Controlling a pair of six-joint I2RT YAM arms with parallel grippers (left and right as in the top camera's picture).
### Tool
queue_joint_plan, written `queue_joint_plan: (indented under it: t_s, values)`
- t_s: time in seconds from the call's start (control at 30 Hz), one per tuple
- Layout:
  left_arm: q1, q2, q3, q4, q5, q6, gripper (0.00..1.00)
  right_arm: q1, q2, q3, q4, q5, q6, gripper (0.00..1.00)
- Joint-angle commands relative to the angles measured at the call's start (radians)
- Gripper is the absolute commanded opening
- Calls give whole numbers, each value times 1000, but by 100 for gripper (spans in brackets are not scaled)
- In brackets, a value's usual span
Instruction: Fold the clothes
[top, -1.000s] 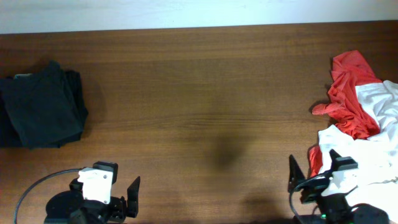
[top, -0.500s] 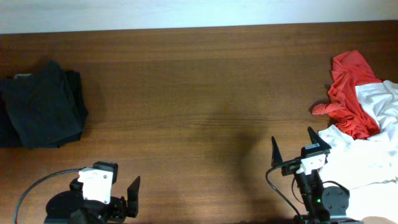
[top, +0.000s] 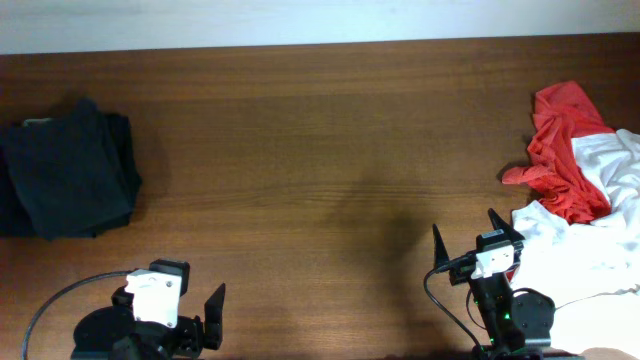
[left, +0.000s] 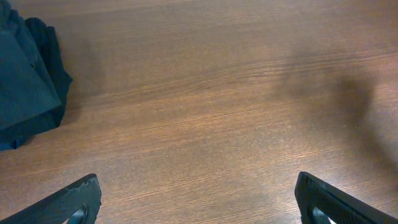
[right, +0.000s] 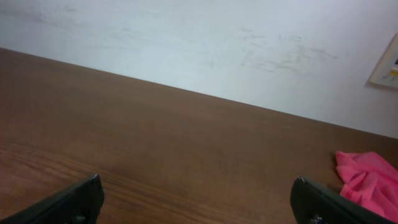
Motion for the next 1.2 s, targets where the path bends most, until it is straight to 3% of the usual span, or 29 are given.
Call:
queue_joint_plan:
  t_s: [0.0, 0.67, 0.8, 1.07, 1.17]
  values:
    - [3, -1, -4, 3, -5, -5, 99, -5, -10, -5, -5, 5, -6, 99]
    - [5, -8, -7, 5, -10, -5, 99, -5, -10, -5, -5, 5, -6, 99]
    - [5, -74, -89, 53, -42, -5, 99, -5, -10, -5, -5, 5, -6, 98]
    - [5, -352, -516, 482, -40, -6, 99, -5, -10, -5, -5, 5, -6, 99]
    - [6, -366, -637, 690, -38, -18, 99, -5, -10, -5, -5, 5, -6, 99]
